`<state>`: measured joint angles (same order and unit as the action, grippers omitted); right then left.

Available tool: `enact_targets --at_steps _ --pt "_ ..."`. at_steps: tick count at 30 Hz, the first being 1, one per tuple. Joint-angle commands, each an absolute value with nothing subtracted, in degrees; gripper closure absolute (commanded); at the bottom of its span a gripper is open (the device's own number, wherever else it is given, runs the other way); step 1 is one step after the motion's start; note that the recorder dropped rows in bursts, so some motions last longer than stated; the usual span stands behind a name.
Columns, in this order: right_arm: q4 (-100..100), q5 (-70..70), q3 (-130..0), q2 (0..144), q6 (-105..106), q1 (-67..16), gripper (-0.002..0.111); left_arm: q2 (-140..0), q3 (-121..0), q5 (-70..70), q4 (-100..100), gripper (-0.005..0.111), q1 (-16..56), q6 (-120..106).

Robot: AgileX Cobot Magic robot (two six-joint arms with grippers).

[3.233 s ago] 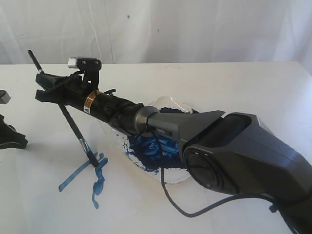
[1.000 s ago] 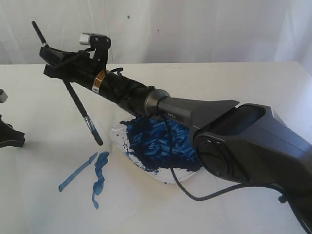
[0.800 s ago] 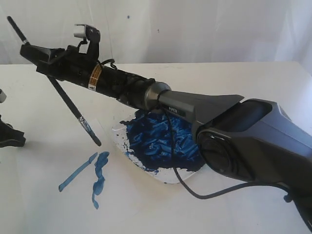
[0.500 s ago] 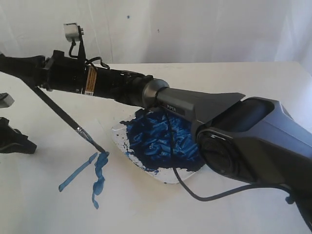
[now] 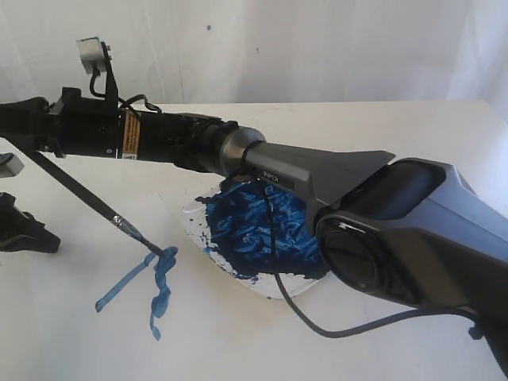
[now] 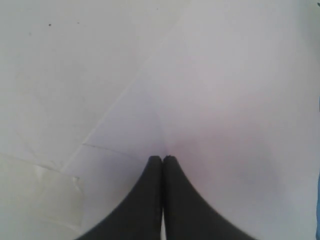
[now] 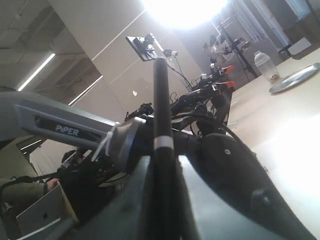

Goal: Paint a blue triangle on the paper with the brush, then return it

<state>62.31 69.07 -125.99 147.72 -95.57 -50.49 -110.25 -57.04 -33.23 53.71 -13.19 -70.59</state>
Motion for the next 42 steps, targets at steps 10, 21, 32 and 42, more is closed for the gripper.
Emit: enact_targets --at_steps 10,21,32,42 --pt "76.98 69.96 -126.13 136.47 -96.25 -50.45 0.108 -110.25 -56.73 -34.05 53.89 0.107 -13.01 -70.77" --pt "83.25 63.56 -126.13 128.59 -98.37 -50.58 0.108 -110.25 -56.73 -34.05 53.89 0.107 -13.01 -70.77" --pt "89.85 43.85 -126.13 123.57 -103.63 -54.99 0.108 -110.25 -56.73 -34.18 53.89 0.107 -13.01 -70.77" --pt "69.45 34.99 -124.66 122.47 -89.99 -58.64 0.108 -110.25 -56.73 -34.18 53.89 0.107 -13.01 -70.77"
